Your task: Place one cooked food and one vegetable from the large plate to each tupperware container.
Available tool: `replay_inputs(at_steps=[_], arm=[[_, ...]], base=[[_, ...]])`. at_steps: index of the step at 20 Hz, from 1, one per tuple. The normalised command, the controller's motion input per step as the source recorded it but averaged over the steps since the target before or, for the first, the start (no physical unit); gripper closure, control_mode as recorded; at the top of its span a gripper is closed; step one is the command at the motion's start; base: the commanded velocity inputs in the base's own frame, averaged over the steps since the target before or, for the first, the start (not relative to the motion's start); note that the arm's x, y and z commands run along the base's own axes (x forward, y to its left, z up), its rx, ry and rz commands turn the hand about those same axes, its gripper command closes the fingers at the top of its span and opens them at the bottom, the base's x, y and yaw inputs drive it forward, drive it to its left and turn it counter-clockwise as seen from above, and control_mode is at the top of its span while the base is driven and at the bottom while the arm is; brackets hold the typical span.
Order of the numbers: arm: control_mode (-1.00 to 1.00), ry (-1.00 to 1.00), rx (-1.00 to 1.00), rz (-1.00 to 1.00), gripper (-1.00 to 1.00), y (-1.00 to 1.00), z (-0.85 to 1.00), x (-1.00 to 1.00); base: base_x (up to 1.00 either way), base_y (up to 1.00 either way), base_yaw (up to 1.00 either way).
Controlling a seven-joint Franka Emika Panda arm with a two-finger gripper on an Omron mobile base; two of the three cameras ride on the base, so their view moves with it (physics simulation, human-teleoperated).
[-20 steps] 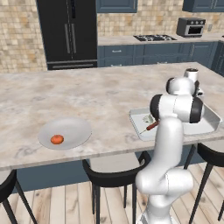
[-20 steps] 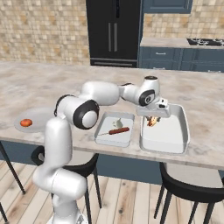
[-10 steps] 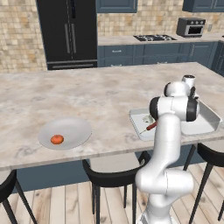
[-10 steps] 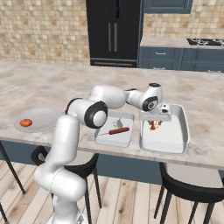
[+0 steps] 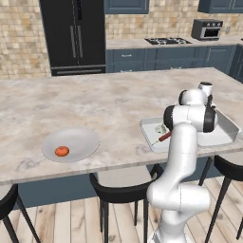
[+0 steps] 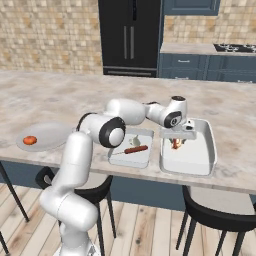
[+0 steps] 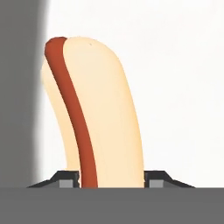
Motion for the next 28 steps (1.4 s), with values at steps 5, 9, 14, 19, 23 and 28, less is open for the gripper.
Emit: replay_inputs(at_steps=[5,9,14,19,23,28], arm=[[-1.0,-0.03,0.0,0.0,-1.0,0.0,0.15,-0.01],[-1.0,-0.03,0.0,0.0,-1.0,0.3,0.72,-0.32],[-1.0,0.0,0.01,0.0,-1.0,0.96,0.63,-0.51],[-1.0,0.0,0.0,0.0,-1.0,1.0,0.37,-0.5],[-1.0,0.0,0.0,0.0,-1.0,1.0,0.22,-0.29],[-1.0,-0.08,-0.02,0.0,-1.0,1.0,0.02,-0.38]], base=[[0.0,0.0,0.0],[0.0,0.0,0.0],[0.0,0.0,0.0],[0.0,0.0,0.0],[0.0,0.0,0.0],[0.0,0.0,0.0]])
